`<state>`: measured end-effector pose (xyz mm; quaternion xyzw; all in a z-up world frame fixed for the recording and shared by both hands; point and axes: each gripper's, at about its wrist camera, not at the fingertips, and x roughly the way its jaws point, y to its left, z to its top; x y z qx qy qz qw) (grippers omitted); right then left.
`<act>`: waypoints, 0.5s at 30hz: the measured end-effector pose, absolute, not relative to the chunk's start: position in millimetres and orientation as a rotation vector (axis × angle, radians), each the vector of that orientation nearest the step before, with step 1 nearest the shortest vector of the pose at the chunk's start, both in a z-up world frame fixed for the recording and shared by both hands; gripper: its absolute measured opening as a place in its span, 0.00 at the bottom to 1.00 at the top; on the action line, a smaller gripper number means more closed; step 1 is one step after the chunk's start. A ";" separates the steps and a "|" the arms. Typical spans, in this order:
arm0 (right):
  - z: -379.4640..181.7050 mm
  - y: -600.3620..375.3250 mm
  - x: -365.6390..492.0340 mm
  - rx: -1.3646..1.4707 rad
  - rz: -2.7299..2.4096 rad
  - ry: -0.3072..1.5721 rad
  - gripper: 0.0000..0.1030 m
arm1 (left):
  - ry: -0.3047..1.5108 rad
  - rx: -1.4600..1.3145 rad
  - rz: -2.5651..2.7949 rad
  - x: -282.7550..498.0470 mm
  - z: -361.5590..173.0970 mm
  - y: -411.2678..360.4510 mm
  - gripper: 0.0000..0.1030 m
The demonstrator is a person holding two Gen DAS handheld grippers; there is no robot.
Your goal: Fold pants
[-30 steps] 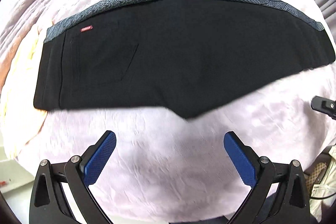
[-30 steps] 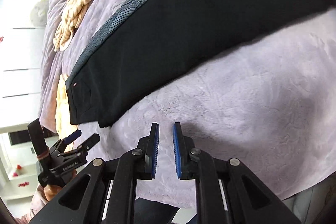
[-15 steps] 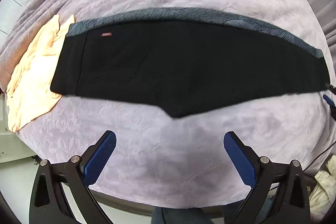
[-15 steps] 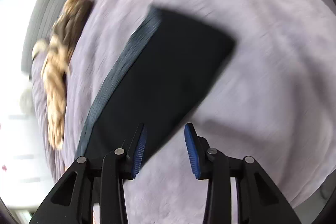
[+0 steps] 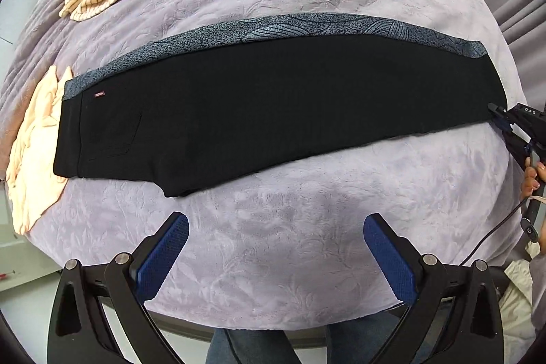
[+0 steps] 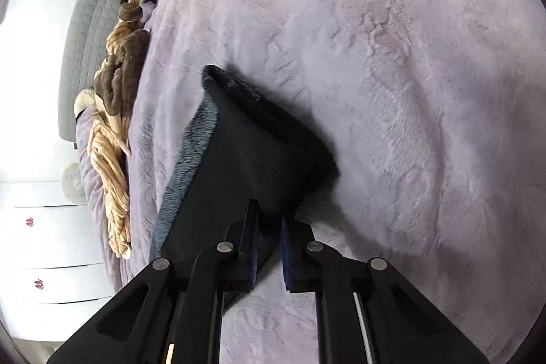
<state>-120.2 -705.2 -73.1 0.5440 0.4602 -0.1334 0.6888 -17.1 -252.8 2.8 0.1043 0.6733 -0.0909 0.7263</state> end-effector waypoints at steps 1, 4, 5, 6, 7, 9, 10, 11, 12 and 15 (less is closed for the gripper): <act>-79.5 -707.2 -120.0 1.217 -0.307 1.049 0.12 | 1.487 0.234 -0.198 -18.5 3.0 -254.0 1.00; -91.4 -707.7 -117.9 1.251 -0.318 1.069 0.12 | 1.477 0.248 -0.187 -20.0 5.1 -256.1 1.00; -88.8 -708.1 -120.8 1.264 -0.314 1.056 0.13 | 1.470 0.247 -0.181 -21.1 7.6 -255.7 1.00; -85.7 -708.5 -122.7 1.273 -0.305 1.042 0.15 | 1.470 0.244 -0.175 -20.5 8.0 -253.8 1.00; -80.0 -708.4 -126.4 1.279 -0.301 1.027 0.15 | 1.469 0.237 -0.167 -20.3 7.9 -252.0 1.00; -74.7 -711.0 -134.8 1.283 -0.309 0.991 0.15 | 1.476 0.211 -0.148 -19.6 8.2 -247.6 1.00; -72.1 -712.1 -138.2 1.286 -0.313 0.970 0.15 | 1.484 0.200 -0.143 -19.5 6.6 -246.6 1.00; -71.2 -712.6 -137.6 1.287 -0.307 0.961 0.11 | 1.494 0.194 -0.143 -19.8 5.0 -247.2 1.00; -70.3 -713.7 -137.5 1.285 -0.297 0.949 0.09 | 1.503 0.193 -0.146 -20.7 3.4 -249.1 1.00; -58.0 -713.3 -125.6 1.244 -0.228 0.915 0.08 | 1.512 0.231 -0.172 -24.6 1.0 -260.9 1.00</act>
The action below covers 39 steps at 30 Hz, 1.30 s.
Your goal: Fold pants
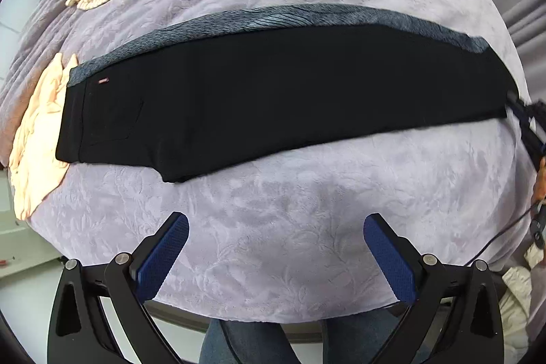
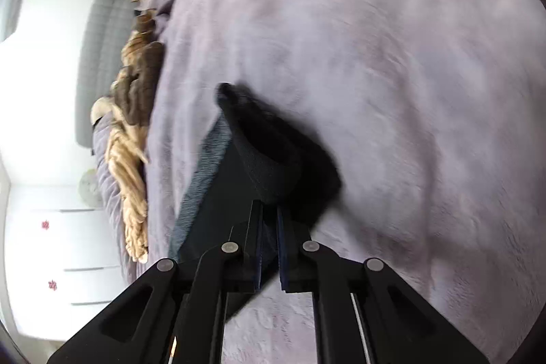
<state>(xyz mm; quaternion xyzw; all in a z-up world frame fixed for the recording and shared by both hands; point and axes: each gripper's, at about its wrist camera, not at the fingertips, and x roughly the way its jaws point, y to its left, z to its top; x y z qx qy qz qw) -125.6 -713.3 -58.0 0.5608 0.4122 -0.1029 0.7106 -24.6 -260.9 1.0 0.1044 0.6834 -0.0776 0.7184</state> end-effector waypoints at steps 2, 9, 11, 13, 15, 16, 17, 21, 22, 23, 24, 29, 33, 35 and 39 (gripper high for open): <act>-51.3 -714.9 -120.0 1.206 -0.221 0.899 0.08 | 1.508 0.258 -0.188 -26.7 2.0 -269.3 1.00; -84.4 -721.4 -140.5 1.339 -0.364 1.031 0.12 | 1.450 0.310 -0.171 -28.7 19.4 -274.2 1.00; -69.4 -719.2 -148.0 1.313 -0.380 0.993 0.15 | 1.457 0.293 -0.159 -27.0 19.2 -271.6 1.00; -46.8 -717.3 -140.5 1.245 -0.340 0.939 0.15 | 1.482 0.289 -0.156 -26.3 16.2 -272.4 1.00; -28.1 -715.2 -120.3 1.140 -0.300 0.938 0.15 | 1.495 0.310 -0.166 -27.4 14.0 -277.5 1.00; -22.3 -712.8 -109.2 1.090 -0.285 0.946 0.15 | 1.492 0.322 -0.175 -28.9 13.4 -280.8 1.00; -21.2 -711.5 -103.1 1.059 -0.278 0.957 0.15 | 1.487 0.334 -0.183 -30.1 13.8 -283.7 1.00; -57.2 -714.3 -87.4 0.982 -0.352 1.136 0.06 | 1.462 0.370 -0.185 -33.5 19.1 -287.1 1.00; -69.2 -717.1 -92.0 1.005 -0.356 1.153 0.00 | 1.454 0.370 -0.180 -34.0 21.0 -285.6 1.00; -80.4 -720.6 -101.3 1.079 -0.346 1.137 0.00 | 1.448 0.364 -0.172 -33.9 23.0 -282.2 1.00; -88.2 -722.8 -114.3 1.174 -0.335 1.098 0.00 | 1.450 0.352 -0.162 -32.9 23.6 -278.3 1.00; -89.5 -709.0 -127.1 1.128 -0.345 1.185 0.06 | 1.474 0.292 -0.133 -27.3 20.5 -267.9 1.00; -70.4 -701.8 -136.8 1.207 -0.291 1.117 0.08 | 1.460 0.333 -0.179 -29.1 19.6 -278.6 1.00; -63.1 -690.2 -143.9 1.195 -0.267 1.105 0.14 | 1.450 0.354 -0.207 -31.1 19.2 -283.7 1.00; -54.2 -665.8 -145.5 1.188 -0.231 1.118 0.18 | 1.423 0.370 -0.250 -29.7 22.3 -283.0 1.00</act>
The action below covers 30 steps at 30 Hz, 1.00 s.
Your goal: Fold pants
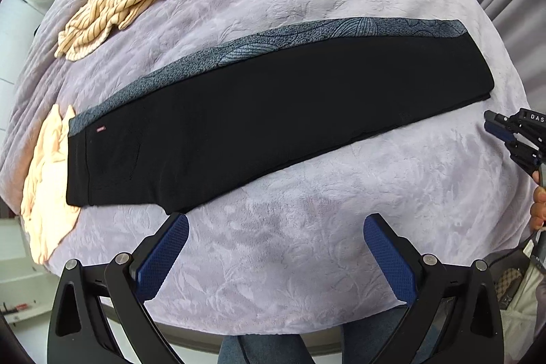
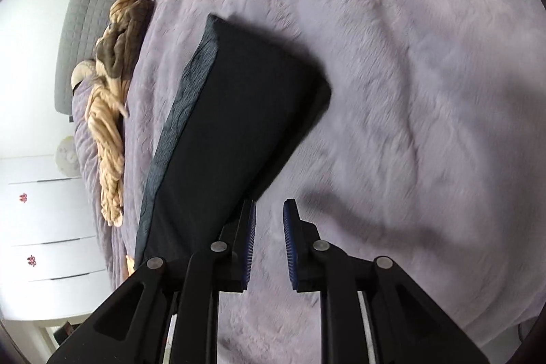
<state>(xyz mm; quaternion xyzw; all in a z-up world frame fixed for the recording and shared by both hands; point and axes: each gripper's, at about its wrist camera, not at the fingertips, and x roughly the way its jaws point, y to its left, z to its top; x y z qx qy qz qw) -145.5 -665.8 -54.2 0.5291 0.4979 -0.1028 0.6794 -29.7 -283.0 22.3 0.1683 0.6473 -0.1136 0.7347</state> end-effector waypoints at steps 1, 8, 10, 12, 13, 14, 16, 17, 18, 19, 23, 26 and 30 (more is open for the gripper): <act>-51.5 -659.7 -147.5 1.182 -0.221 1.123 0.18 | 1.418 0.367 -0.257 -28.3 22.4 -280.3 1.00; -29.6 -594.7 -136.9 1.077 -0.153 1.157 0.18 | 1.433 0.325 -0.306 -8.5 13.0 -234.2 1.00; -21.6 -568.8 -124.9 1.019 -0.137 1.170 0.18 | 1.438 0.302 -0.320 2.4 9.4 -212.2 1.00; -15.5 -541.8 -114.4 0.979 -0.122 1.179 0.18 | 1.441 0.279 -0.342 16.7 5.8 -187.7 1.00; -12.6 -523.2 -106.2 0.959 -0.113 1.182 0.18 | 1.449 0.264 -0.353 24.5 4.1 -175.0 1.00; -10.1 -506.4 -101.4 0.942 -0.106 1.188 0.18 | 1.456 0.245 -0.359 29.4 2.3 -159.0 1.00; -4.3 -463.5 -87.1 0.907 -0.094 1.212 0.18 | 1.439 0.192 -0.373 39.5 1.6 -123.3 1.00; -2.5 -438.5 -76.6 0.890 -0.073 1.230 0.18 | 1.420 0.177 -0.381 44.7 0.7 -103.1 1.00; -1.3 -413.3 -65.0 0.863 -0.040 1.252 0.18 | 1.406 0.176 -0.376 48.4 -1.3 -86.9 1.00; -0.2 -391.7 -53.4 0.831 -0.014 1.272 0.18 | 1.396 0.177 -0.364 53.1 -4.1 -68.8 1.00; 14.2 -289.7 7.5 0.703 0.215 1.332 0.18 | 1.349 0.095 -0.333 74.2 -10.5 7.2 1.00; 36.2 -204.5 63.1 0.439 0.429 1.364 0.18 | 1.278 0.034 -0.269 89.0 -12.5 55.5 1.00; 40.4 -108.7 139.9 0.180 0.657 1.414 0.24 | 1.256 -0.074 -0.167 110.1 -32.0 113.7 1.00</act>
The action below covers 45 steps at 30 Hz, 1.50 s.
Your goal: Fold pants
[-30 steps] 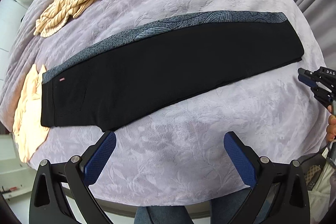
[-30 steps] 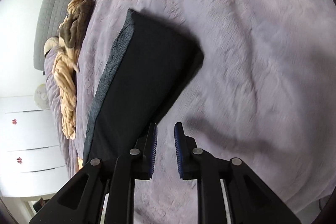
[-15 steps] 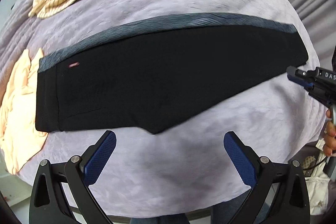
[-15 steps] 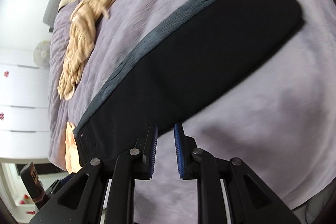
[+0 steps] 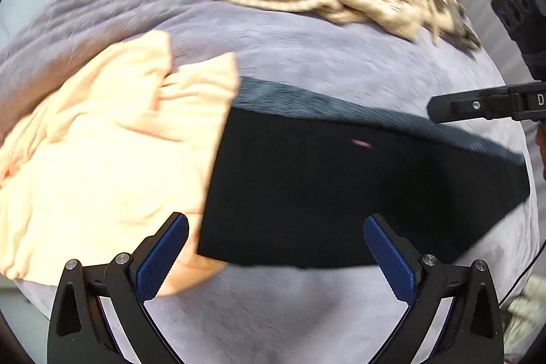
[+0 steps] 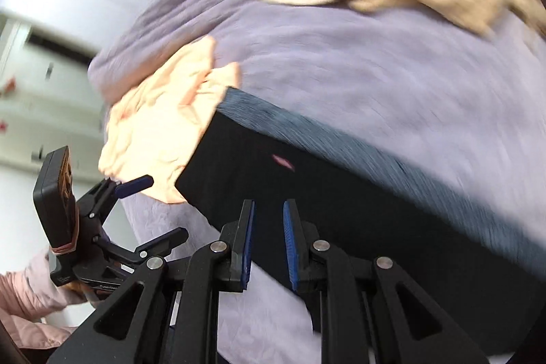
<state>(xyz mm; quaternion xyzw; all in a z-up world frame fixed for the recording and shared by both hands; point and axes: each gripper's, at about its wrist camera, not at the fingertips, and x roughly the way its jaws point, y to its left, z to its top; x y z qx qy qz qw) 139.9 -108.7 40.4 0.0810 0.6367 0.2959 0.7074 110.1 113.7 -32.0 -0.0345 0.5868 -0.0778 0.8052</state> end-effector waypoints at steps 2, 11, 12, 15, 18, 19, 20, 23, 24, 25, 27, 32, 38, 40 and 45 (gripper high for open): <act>28.4 -63.2 171.2 0.074 0.714 1.449 0.42 | 1.264 -0.119 -0.148 120.7 -46.3 133.4 1.00; -51.7 26.9 230.3 -0.177 0.735 1.547 0.46 | 1.309 -0.160 -0.242 134.3 -89.9 145.3 1.00; -58.8 26.8 234.4 -0.167 0.722 1.565 0.41 | 1.318 -0.161 -0.243 133.3 -93.3 144.9 1.00; -67.9 26.7 237.1 -0.120 0.750 1.620 0.04 | 1.327 -0.180 -0.252 127.3 -94.9 147.0 1.00; -47.5 36.2 222.5 -0.160 0.885 1.605 0.03 | 1.325 -0.180 -0.251 117.6 -93.0 150.7 1.00; -39.7 40.3 219.6 -0.200 0.899 1.587 0.03 | 1.328 -0.169 -0.237 115.8 -92.7 151.8 1.00; -36.9 41.6 220.5 -0.215 0.893 1.576 0.03 | 1.325 -0.166 -0.230 115.0 -90.9 153.0 1.00; -34.7 35.9 241.5 -0.176 0.828 1.543 0.07 | 1.278 -0.187 -0.252 119.1 -79.2 157.1 1.00; -36.9 32.7 248.9 -0.144 0.819 1.542 0.07 | 1.254 -0.192 -0.268 124.0 -76.4 157.5 1.00; -40.9 30.2 255.0 -0.114 0.822 1.557 0.10 | 1.245 -0.194 -0.281 129.9 -77.5 157.4 1.00; -45.5 33.4 253.0 -0.128 0.848 1.576 0.20 | 1.283 -0.214 -0.357 141.7 -89.8 153.9 1.00; -74.1 60.2 230.9 -0.263 0.845 1.598 0.31 | 1.319 -0.265 -0.450 138.8 -109.5 155.7 0.82; -71.8 52.9 224.2 -0.165 0.869 1.606 0.04 | 1.337 -0.306 -0.489 138.1 -102.2 180.2 0.24; -59.2 51.4 221.4 -0.139 0.904 1.591 0.04 | 1.344 -0.374 -0.497 140.0 -99.0 194.4 0.20; -37.0 74.3 215.2 -0.102 0.967 1.527 0.00 | 1.366 -0.208 -0.470 124.4 -108.1 185.1 0.20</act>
